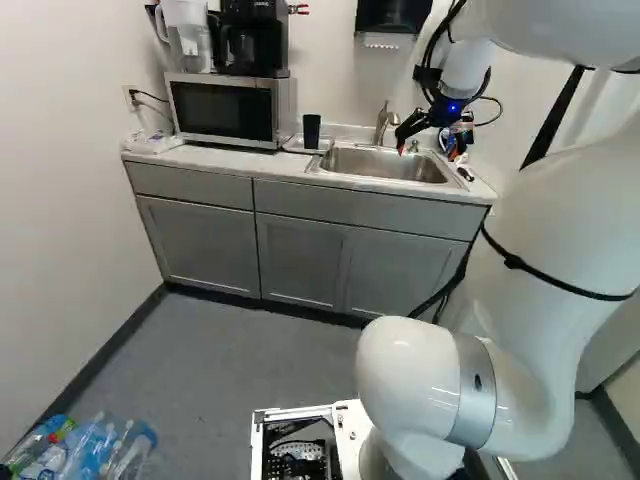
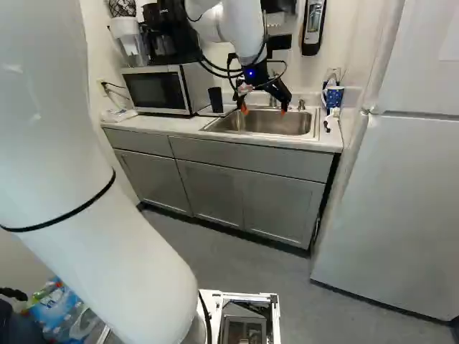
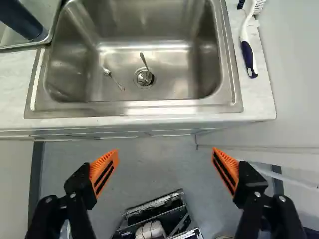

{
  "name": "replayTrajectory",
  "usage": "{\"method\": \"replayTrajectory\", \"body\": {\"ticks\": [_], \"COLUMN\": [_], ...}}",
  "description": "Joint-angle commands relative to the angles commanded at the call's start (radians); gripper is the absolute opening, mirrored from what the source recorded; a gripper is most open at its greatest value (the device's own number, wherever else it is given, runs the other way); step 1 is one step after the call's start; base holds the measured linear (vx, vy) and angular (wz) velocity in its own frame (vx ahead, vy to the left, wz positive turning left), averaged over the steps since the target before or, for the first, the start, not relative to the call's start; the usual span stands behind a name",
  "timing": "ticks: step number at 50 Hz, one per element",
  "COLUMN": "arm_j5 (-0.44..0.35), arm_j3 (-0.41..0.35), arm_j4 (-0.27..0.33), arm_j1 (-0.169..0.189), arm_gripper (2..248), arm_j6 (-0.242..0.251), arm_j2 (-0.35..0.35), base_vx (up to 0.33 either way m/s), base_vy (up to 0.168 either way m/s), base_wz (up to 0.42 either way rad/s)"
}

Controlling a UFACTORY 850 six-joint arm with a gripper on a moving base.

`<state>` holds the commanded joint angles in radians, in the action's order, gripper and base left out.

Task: Rinse the cup and place it in the tray

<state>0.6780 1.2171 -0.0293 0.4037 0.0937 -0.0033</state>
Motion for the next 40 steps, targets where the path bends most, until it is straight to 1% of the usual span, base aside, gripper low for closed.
{"method": "replayTrajectory", "body": {"ticks": [17,40], "arm_j5": [0.0,0.0], "arm_j3": [0.0,0.0], "arm_j4": [0.0,0.0], "arm_j1": [0.0,0.0], "arm_gripper": [247,247], "arm_j6": [0.0,0.0], "arm_j2": [0.0,0.0], "base_vx": [-0.102,-0.101], "base_vy": [0.055,0.038], "base_wz": [0.006,0.009]}}
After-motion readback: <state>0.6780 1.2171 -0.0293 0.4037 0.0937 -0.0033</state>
